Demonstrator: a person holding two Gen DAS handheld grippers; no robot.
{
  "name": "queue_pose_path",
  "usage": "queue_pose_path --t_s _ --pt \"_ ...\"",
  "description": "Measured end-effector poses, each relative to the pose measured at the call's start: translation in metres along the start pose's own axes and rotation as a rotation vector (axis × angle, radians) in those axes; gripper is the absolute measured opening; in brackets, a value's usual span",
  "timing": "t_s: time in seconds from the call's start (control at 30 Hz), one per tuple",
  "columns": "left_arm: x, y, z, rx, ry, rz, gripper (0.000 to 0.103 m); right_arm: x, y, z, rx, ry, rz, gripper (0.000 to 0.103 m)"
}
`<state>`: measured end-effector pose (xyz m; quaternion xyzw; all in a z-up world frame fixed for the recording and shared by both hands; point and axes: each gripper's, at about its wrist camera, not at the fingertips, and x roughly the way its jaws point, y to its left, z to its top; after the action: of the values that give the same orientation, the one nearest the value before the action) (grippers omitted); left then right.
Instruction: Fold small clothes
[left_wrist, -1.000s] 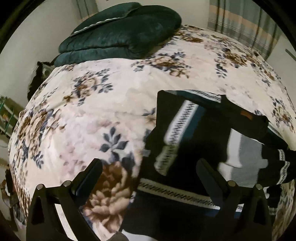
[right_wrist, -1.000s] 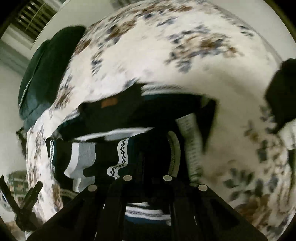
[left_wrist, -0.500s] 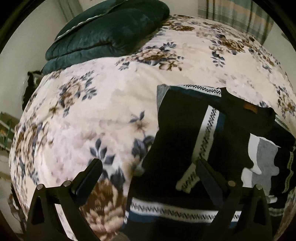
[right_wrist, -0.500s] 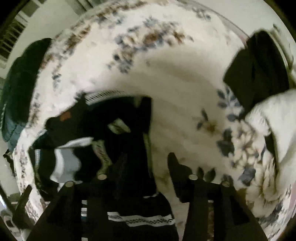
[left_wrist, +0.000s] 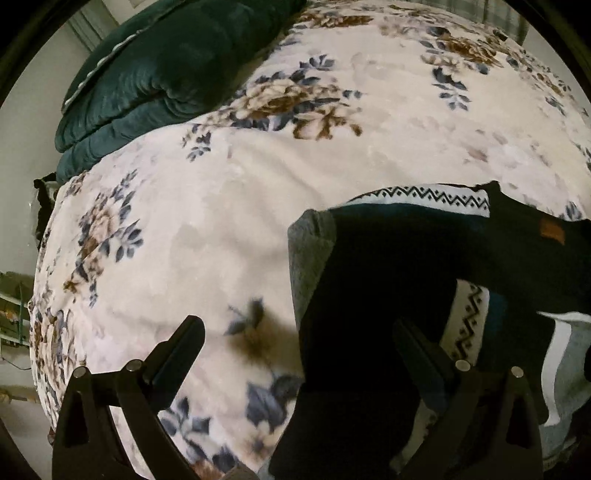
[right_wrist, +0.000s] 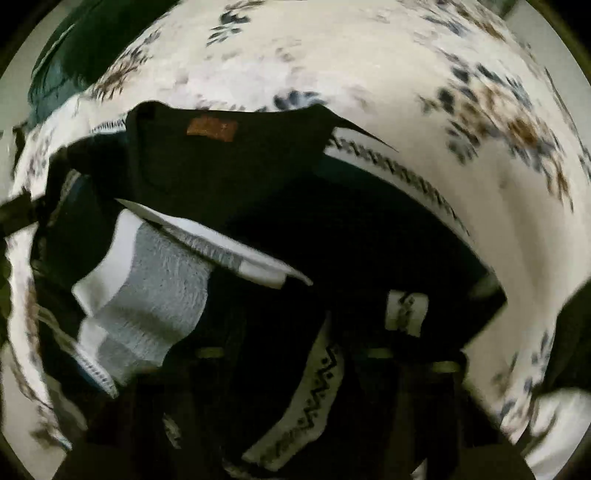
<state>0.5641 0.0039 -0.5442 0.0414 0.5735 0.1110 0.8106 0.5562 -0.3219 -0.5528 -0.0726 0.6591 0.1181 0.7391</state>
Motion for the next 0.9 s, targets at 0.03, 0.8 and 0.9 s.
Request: queue_pose_path --t_s 0.03,0.8,0.9 --pt "0.001 0.001 0.002 -0.004 0.002 -0.002 0.103 -0.001 -0.003 0.003 0.019 -0.022 -0.008 0.009" --pt "-0.008 0.044 -0.099 -0.488 0.167 -0.537 0.025 -0.012 -0.083 -0.151 0.969 -0.029 0.458 0.034" --pt "-0.011 0.04 -0.093 -0.479 0.136 -0.548 0.006 -0.018 -0.073 -0.142 0.934 -0.078 0.376 0.009"
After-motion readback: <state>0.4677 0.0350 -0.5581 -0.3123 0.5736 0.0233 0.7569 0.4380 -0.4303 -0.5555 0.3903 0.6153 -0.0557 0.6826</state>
